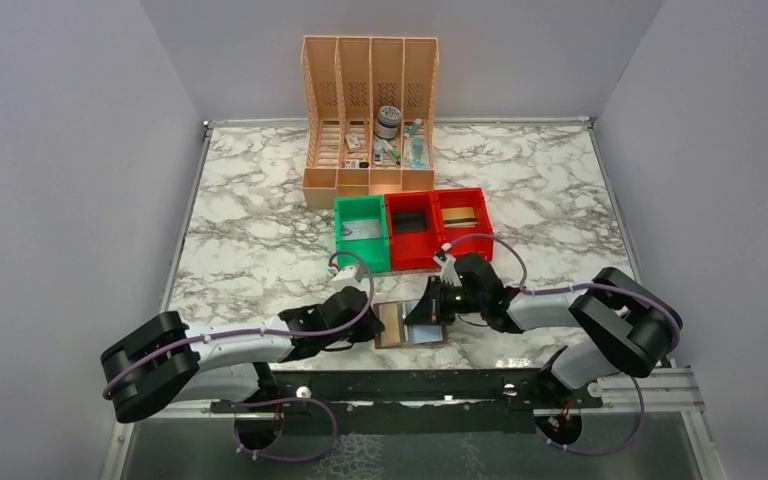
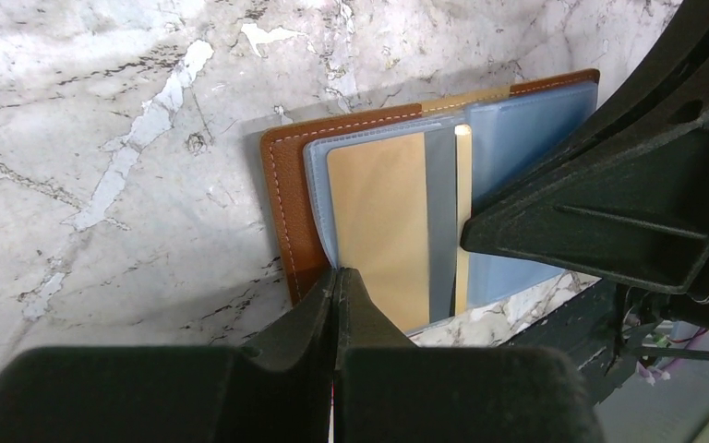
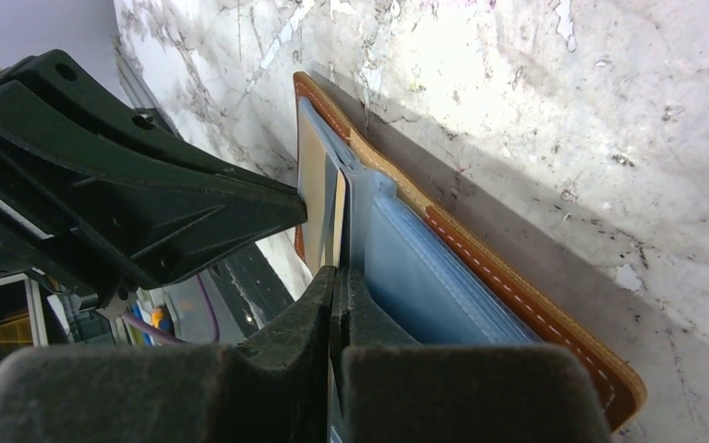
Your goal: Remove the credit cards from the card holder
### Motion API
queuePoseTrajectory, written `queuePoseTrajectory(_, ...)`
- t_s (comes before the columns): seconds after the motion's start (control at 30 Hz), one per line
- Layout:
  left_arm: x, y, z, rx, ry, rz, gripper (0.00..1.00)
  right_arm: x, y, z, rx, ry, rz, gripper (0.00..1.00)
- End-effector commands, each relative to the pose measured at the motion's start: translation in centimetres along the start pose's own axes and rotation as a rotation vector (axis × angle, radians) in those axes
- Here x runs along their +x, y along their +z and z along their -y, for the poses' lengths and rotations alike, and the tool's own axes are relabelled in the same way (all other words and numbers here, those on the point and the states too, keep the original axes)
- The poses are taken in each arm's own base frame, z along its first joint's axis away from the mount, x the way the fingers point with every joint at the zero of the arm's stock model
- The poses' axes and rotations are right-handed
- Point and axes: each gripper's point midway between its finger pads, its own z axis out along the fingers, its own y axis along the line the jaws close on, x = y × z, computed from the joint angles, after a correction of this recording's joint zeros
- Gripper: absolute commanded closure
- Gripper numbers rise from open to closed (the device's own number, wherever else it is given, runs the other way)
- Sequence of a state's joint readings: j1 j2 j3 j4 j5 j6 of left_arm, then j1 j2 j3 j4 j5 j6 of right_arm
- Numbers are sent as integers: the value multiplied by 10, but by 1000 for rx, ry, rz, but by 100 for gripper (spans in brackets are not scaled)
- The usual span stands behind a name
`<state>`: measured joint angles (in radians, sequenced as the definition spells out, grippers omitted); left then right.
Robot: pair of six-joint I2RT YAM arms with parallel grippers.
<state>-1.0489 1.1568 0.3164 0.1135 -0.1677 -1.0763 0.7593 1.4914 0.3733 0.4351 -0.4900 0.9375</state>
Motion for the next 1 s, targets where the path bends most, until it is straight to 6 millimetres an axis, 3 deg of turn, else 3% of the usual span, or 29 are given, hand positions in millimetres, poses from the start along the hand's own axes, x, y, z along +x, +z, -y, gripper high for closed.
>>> queuePoseTrajectory(0.0, 6, -5, -11, -31, 28, -14, 100, -12, -2, -12, -21, -42, 35, 99)
queuePoseTrajectory(0.6, 6, -5, -11, -17, 16, -6, 100, -4, -4, 1, -2, -25, -2, 99)
queuePoseTrajectory(0.7, 7, -3, -9, -17, 17, -16, 100, -3, -1, 7, 18, -22, -9, 94)
queuePoseTrajectory(0.83, 7, -1, -8, -17, 19, -21, 100, -4, 1, 17, 60, -20, 1, 78)
queuePoseTrajectory(0.97, 6, -1, -7, -19, 18, -14, 100, -1, 4, 26, 88, -14, -13, 75)
